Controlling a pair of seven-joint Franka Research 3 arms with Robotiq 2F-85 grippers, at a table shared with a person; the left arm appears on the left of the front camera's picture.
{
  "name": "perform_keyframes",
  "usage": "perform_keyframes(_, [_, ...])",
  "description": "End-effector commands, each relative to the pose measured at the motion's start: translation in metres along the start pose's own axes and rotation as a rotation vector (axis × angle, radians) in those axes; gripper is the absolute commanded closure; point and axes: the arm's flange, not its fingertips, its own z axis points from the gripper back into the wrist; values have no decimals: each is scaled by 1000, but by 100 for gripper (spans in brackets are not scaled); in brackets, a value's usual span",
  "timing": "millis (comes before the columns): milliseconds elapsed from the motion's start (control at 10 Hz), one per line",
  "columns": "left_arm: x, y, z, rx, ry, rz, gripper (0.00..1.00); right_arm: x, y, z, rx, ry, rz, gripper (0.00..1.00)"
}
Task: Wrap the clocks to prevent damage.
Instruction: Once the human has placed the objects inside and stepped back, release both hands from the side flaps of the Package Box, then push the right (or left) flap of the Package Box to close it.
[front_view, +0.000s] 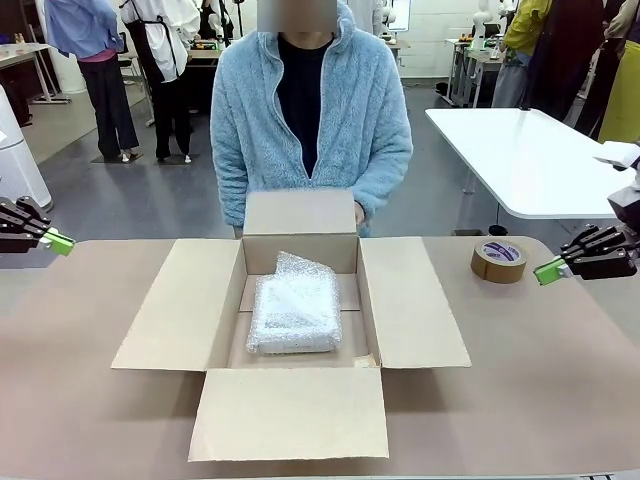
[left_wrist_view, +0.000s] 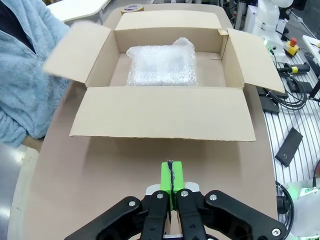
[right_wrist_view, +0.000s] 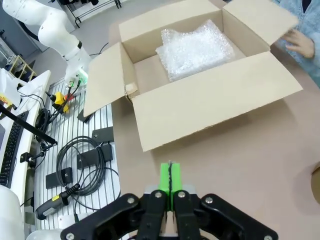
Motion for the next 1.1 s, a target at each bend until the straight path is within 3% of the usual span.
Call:
perform_keyframes(0, [0, -3, 1, 4, 9, -5, 100, 0, 3, 2, -4, -8, 2, 99])
perform_keyframes(1000, [0, -3, 1, 4, 9, -5, 100, 0, 3, 2, -4, -8, 2, 99])
